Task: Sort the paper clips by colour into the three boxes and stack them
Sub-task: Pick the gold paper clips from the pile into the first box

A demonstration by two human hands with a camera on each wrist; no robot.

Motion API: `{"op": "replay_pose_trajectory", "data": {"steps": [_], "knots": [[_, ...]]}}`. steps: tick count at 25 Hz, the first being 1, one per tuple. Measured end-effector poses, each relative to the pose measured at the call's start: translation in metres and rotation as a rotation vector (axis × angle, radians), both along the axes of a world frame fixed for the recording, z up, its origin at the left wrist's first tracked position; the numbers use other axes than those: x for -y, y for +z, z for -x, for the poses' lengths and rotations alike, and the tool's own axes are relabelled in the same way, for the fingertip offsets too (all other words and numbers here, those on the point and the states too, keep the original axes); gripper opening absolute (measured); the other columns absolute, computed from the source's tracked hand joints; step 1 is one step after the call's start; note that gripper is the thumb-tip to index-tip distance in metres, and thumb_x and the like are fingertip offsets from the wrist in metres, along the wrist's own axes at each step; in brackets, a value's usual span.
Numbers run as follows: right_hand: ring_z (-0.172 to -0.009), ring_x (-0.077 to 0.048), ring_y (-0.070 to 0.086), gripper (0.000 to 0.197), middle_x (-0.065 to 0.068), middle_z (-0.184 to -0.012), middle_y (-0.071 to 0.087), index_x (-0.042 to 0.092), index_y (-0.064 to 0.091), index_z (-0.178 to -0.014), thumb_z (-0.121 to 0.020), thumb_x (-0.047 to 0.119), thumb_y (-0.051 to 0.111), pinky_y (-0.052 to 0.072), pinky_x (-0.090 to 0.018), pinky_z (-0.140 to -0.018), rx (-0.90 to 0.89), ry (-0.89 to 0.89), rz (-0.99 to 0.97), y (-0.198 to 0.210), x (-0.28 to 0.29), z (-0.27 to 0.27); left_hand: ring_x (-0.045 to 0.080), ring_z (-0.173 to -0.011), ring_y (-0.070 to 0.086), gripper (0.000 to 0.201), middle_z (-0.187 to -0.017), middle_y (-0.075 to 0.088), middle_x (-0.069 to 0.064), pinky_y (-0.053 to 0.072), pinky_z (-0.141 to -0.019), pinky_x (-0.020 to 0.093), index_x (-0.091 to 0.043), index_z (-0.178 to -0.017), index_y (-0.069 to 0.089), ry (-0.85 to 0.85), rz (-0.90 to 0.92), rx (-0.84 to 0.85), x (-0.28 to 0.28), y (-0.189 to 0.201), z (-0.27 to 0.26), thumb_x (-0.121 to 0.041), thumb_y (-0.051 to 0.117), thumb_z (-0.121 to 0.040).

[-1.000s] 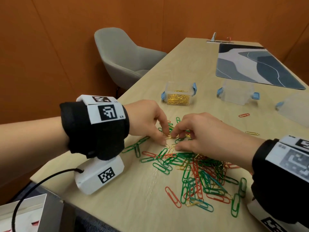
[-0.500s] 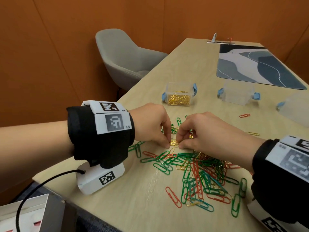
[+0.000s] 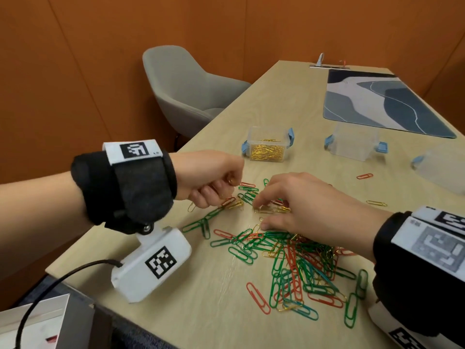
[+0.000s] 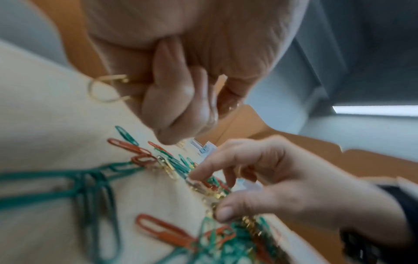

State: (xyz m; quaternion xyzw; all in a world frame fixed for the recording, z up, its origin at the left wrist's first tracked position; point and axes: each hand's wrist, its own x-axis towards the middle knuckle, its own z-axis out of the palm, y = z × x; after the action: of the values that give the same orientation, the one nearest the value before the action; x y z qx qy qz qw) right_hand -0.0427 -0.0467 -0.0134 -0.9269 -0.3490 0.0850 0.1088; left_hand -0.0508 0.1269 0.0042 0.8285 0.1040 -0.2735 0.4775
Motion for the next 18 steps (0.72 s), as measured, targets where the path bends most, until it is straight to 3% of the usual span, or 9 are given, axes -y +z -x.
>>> {"op": "replay_pose_trajectory", "data": {"steps": [3,6,8,11,14,16,18], "knots": [[-0.095,-0.009,0.052,0.031,0.012,-0.104,0.057,0.034,0.064,-0.111,-0.081,0.041,0.066,0.037,-0.021,-0.074,-0.016,-0.021,0.0,-0.003,-0.001,-0.002,0.005,-0.034,0.017,0.031,-0.05,0.022,-0.006,0.009,-0.031,0.012,-0.019,-0.059,0.027,0.137,0.264,-0.071,-0.009,-0.003,-0.002,-0.021,0.035,-0.089],[-0.068,-0.002,0.049,0.016,0.013,-0.083,0.06,0.029,0.07,-0.097,-0.082,0.03,0.068,0.032,-0.008,-0.053,-0.059,-0.05,-0.035,-0.003,-0.001,-0.003,0.004,-0.033,0.025,0.028,-0.049,0.029,-0.004,0.015,-0.026,0.011,-0.017,-0.062,0.03,0.225,0.405,-0.126,-0.013,-0.005,-0.002,-0.017,0.038,-0.089],[-0.061,-0.001,0.048,0.006,0.013,-0.072,0.057,0.026,0.07,-0.088,-0.083,0.025,0.066,0.032,-0.007,-0.048,-0.075,-0.059,-0.037,-0.002,0.0,-0.002,0.005,-0.036,0.032,0.02,-0.055,0.039,-0.001,0.022,-0.027,0.01,-0.014,-0.07,0.033,0.23,0.445,-0.141,-0.015,-0.005,0.0,-0.012,0.039,-0.089],[-0.071,-0.004,0.053,0.009,0.012,-0.077,0.06,0.023,0.064,-0.082,-0.089,0.023,0.058,0.039,-0.013,-0.058,-0.106,-0.035,0.01,-0.004,0.001,0.0,0.005,-0.04,0.039,0.017,-0.061,0.046,0.002,0.028,-0.032,0.01,-0.011,-0.075,0.039,0.186,0.43,-0.121,-0.015,-0.006,-0.002,-0.008,0.038,-0.092],[-0.072,-0.004,0.051,0.015,0.015,-0.071,0.053,0.022,0.058,-0.08,-0.092,0.02,0.05,0.04,-0.014,-0.062,-0.101,0.027,0.063,-0.004,0.002,0.001,0.006,-0.042,0.044,0.021,-0.061,0.048,0.001,0.035,-0.034,0.011,-0.008,-0.075,0.046,0.156,0.354,-0.125,-0.009,-0.007,-0.004,-0.014,0.04,-0.095],[-0.082,-0.012,0.055,0.014,0.009,-0.081,0.059,0.02,0.057,-0.082,-0.093,0.022,0.047,0.046,-0.023,-0.071,-0.064,0.052,0.07,-0.002,0.003,0.002,0.007,-0.042,0.047,0.025,-0.061,0.049,0.002,0.039,-0.035,0.013,-0.007,-0.081,0.052,0.173,0.341,-0.143,-0.006,-0.006,-0.005,-0.02,0.039,-0.097],[-0.084,-0.011,0.054,0.012,0.007,-0.087,0.06,0.022,0.056,-0.085,-0.093,0.025,0.047,0.044,-0.026,-0.075,0.016,0.046,-0.036,0.0,0.002,0.002,0.009,-0.043,0.05,0.032,-0.065,0.05,0.004,0.043,-0.037,0.015,-0.004,-0.085,0.056,0.197,0.34,-0.142,-0.002,-0.007,-0.005,-0.024,0.036,-0.099]]}}
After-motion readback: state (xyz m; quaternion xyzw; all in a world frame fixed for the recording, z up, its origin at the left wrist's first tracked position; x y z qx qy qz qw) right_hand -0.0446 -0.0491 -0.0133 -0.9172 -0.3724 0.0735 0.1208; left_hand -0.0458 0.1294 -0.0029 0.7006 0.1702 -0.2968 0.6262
